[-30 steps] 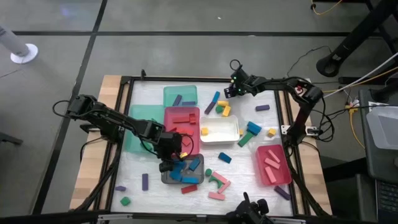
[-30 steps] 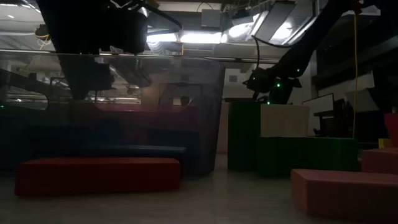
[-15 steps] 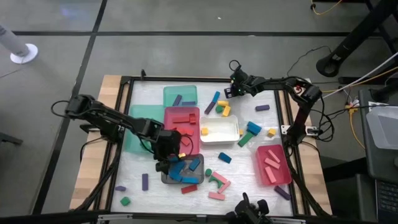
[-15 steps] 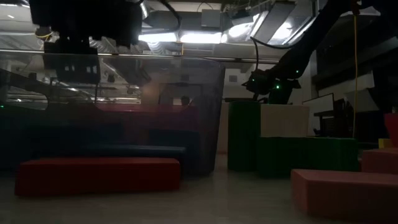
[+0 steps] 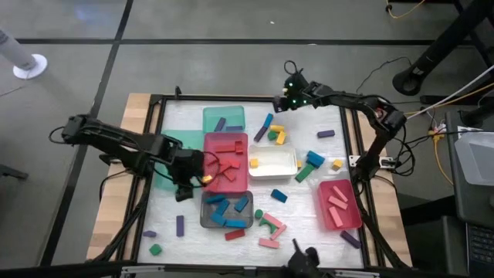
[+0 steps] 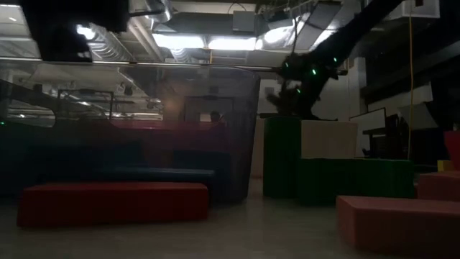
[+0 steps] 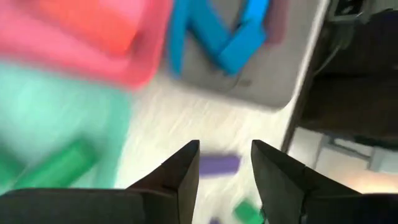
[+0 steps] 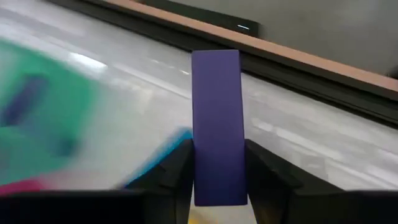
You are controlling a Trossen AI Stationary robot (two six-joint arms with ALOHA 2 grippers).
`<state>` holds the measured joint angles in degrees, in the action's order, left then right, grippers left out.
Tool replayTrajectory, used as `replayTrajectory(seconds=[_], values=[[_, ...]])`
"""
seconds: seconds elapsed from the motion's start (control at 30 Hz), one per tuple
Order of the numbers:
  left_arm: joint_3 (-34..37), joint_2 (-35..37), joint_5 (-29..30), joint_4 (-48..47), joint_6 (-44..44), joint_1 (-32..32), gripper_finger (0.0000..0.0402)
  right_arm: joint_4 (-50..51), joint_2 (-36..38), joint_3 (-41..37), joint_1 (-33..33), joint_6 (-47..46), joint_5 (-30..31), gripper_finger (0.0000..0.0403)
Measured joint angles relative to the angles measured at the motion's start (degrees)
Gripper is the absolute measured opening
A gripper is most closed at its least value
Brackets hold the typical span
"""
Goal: Sort blocks
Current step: Put the violet block into the top green bin
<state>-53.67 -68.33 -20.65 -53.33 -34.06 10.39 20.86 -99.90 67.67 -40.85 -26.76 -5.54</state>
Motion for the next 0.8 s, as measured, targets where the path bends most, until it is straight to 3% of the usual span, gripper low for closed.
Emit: replayTrajectory(seconds=[0.13, 0.23, 0.43, 0.6, 0.8], values=[[0.0, 4.9, 0.5, -8.9, -1.2, 0.0, 0.0131, -4.0, 0.2, 3.8, 5.7, -2.3, -2.1, 0.0119], [0.0, 8.3, 0.4, -14.6, -4.8, 0.7, 0.0131, -12.5, -0.7, 4.8, 10.6, -4.7, -1.7, 0.0111], [0.0, 14.0, -0.2, -21.5, -11.5, 4.4, 0.0131, -29.2, -3.4, 5.3, 19.3, -5.0, 8.5, 0.0128], [0.0, 17.0, -1.1, -23.9, -15.0, 8.9, 0.0131, -38.0, -9.2, 6.9, 22.2, -6.1, 12.9, 0.0136], [0.0, 18.6, -1.6, -24.1, -19.0, 14.9, 0.0131, -39.4, -15.5, 10.4, 23.4, -6.2, 12.4, 0.0138]])
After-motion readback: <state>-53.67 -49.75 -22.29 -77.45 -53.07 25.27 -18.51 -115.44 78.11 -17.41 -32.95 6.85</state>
